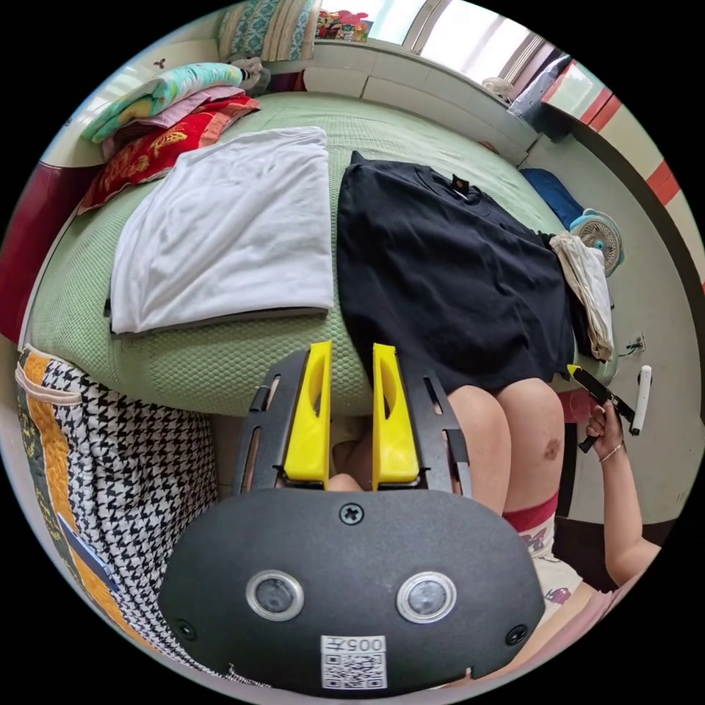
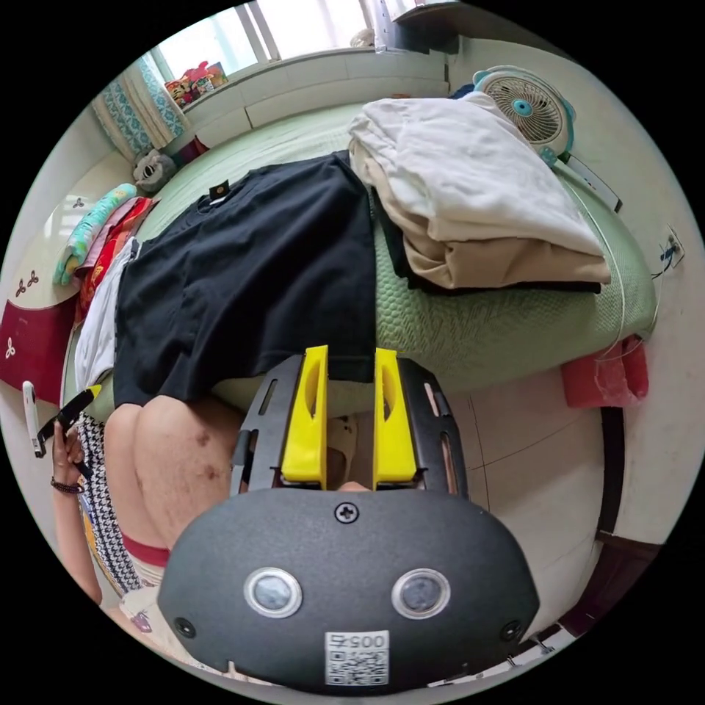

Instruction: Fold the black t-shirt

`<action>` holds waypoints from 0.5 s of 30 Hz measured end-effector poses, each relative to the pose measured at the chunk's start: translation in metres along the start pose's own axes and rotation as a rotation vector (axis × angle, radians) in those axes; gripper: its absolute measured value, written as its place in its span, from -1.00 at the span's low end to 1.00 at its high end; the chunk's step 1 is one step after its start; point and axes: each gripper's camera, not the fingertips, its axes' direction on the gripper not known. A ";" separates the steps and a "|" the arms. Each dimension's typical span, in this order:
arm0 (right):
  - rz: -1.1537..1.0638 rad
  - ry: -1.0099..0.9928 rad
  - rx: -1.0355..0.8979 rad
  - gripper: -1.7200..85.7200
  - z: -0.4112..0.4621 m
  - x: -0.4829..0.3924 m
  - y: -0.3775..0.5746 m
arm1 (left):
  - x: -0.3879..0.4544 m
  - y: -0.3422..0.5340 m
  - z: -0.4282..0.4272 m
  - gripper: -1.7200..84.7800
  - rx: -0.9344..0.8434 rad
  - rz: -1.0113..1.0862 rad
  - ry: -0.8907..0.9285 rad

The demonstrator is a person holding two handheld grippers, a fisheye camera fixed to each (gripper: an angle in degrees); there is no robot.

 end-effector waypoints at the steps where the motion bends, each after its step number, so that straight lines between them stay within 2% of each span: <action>1: -0.001 0.000 -0.006 -0.81 0.002 -0.001 0.000 | 0.001 0.002 -0.001 -0.74 -0.001 -0.001 -0.002; 5: -0.005 0.046 -0.033 -0.89 0.001 -0.008 0.000 | 0.007 0.007 -0.005 -0.74 -0.007 0.008 -0.015; 7: -0.037 0.004 -0.021 -0.93 -0.009 -0.010 0.002 | 0.009 0.009 -0.006 -0.74 -0.013 0.017 -0.015; 9: -0.067 0.008 0.030 -0.96 -0.030 -0.009 0.002 | 0.011 0.010 -0.006 -0.74 -0.017 0.024 -0.022; 15: 0.055 0.011 0.169 -0.98 -0.085 0.022 -0.003 | 0.016 0.017 -0.003 -0.74 -0.050 0.038 -0.007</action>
